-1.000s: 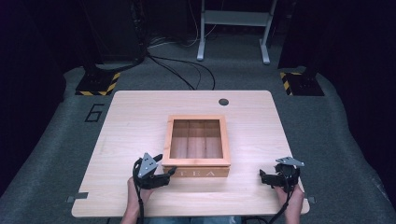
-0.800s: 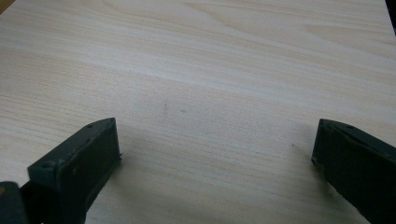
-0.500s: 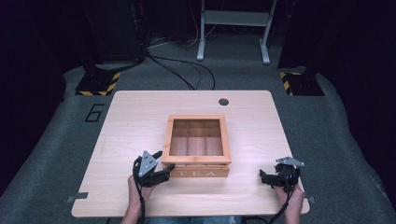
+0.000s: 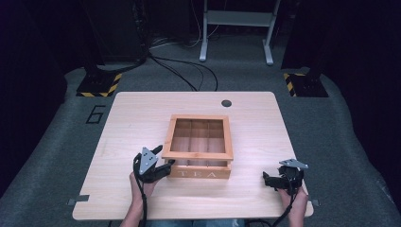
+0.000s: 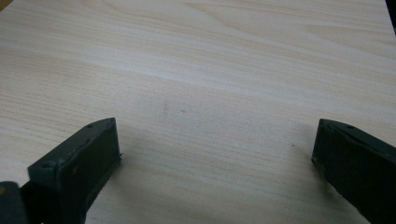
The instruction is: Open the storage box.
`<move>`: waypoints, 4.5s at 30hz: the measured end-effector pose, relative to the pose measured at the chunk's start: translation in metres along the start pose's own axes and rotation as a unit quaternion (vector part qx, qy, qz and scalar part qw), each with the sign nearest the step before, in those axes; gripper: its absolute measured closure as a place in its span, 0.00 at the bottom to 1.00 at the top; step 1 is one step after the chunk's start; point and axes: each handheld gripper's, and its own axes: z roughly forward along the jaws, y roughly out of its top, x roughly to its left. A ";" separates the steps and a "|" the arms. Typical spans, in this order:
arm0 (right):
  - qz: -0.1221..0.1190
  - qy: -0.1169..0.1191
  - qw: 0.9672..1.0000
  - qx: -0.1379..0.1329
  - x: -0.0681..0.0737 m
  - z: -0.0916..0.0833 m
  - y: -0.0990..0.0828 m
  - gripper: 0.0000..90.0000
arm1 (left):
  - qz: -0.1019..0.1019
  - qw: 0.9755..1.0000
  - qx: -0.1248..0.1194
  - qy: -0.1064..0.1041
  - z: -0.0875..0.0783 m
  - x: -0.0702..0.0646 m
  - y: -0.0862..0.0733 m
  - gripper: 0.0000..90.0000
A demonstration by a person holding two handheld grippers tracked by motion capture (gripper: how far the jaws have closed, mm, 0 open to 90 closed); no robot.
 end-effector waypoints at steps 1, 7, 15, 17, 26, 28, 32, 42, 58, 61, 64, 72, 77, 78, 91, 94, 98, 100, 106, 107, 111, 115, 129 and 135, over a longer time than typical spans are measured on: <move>0.000 0.000 1.000 0.000 0.000 0.000 0.000 0.00 | -0.004 1.000 -0.002 0.001 0.001 -0.001 0.000 0.40; 0.000 0.000 1.000 0.000 0.000 0.000 0.000 0.00 | -0.001 1.000 -0.006 0.001 0.003 0.001 0.007 0.41; 0.000 0.000 1.000 0.000 0.000 0.000 0.000 0.00 | -0.002 1.000 -0.017 0.004 0.003 0.006 0.026 0.42; 0.000 0.000 1.000 0.000 0.000 0.000 0.000 0.00 | -0.005 1.000 -0.017 0.007 0.004 0.008 0.032 0.43; 0.000 0.000 1.000 0.000 0.000 0.000 0.000 0.00 | -0.018 0.999 -0.027 0.014 0.006 0.018 0.053 0.54; 0.000 0.000 1.000 0.000 0.000 0.000 0.000 0.00 | -0.014 0.999 -0.029 0.018 0.006 0.020 0.056 0.56; 0.000 0.000 1.000 0.000 0.000 0.000 0.000 0.00 | -0.019 0.999 -0.029 0.020 0.007 0.021 0.062 0.59; 0.000 0.000 1.000 0.000 0.000 0.000 0.000 0.00 | -0.029 0.999 -0.018 0.021 0.007 0.032 0.084 0.64; 0.002 -0.001 1.000 0.001 0.000 0.000 0.000 0.00 | -0.039 0.999 0.016 -0.001 0.016 0.051 0.116 0.66; 0.003 -0.001 1.000 0.001 0.000 0.000 0.000 0.00 | -0.042 0.999 0.020 -0.007 0.017 0.054 0.119 0.66; 0.003 0.000 1.000 0.000 0.000 0.000 0.000 0.00 | -0.046 0.999 0.021 -0.010 0.020 0.059 0.124 0.66; 0.003 -0.001 1.000 -0.001 0.000 0.000 0.000 0.00 | -0.050 0.998 0.032 -0.019 0.026 0.067 0.135 0.67; 0.003 -0.001 1.000 0.000 0.000 0.000 0.000 0.00 | -0.049 0.998 0.035 -0.018 0.029 0.071 0.141 0.68; 0.003 -0.002 1.000 -0.001 0.000 0.000 0.000 0.00 | -0.048 0.998 0.036 -0.019 0.029 0.071 0.141 0.68; 0.000 0.001 1.000 0.003 0.000 0.000 0.000 0.00 | -0.044 0.998 0.038 -0.020 0.035 0.077 0.148 0.69; 0.000 0.001 1.000 0.003 0.000 0.000 0.000 0.00 | -0.043 0.998 0.038 -0.021 0.035 0.078 0.149 0.69; 0.000 0.001 1.000 0.003 0.000 0.000 0.000 0.00 | -0.045 0.998 0.039 -0.020 0.036 0.078 0.150 0.69; 0.000 0.001 1.000 0.003 0.000 0.000 0.000 0.00 | -0.044 0.998 0.038 -0.020 0.036 0.078 0.150 0.69; 0.000 0.001 1.000 0.003 0.000 0.000 0.000 0.00 | -0.045 0.998 0.038 -0.020 0.036 0.078 0.150 0.69; 0.000 0.001 1.000 0.001 0.000 0.000 0.000 0.00 | -0.046 0.998 0.038 -0.020 0.036 0.078 0.150 0.69; 0.000 0.001 1.000 0.002 0.000 0.000 0.000 0.00 | -0.045 0.998 0.040 -0.023 0.036 0.078 0.150 0.69; 0.000 0.002 1.000 0.000 0.000 0.000 0.000 0.00 | -0.045 0.998 0.039 -0.022 0.035 0.078 0.149 0.69; 0.000 0.001 1.000 -0.001 0.000 0.000 0.000 0.00 | -0.045 0.998 0.040 -0.023 0.035 0.079 0.149 0.69; 0.000 0.001 1.000 0.002 0.000 0.000 0.000 0.00 | -0.045 0.998 0.040 -0.024 0.035 0.079 0.149 0.69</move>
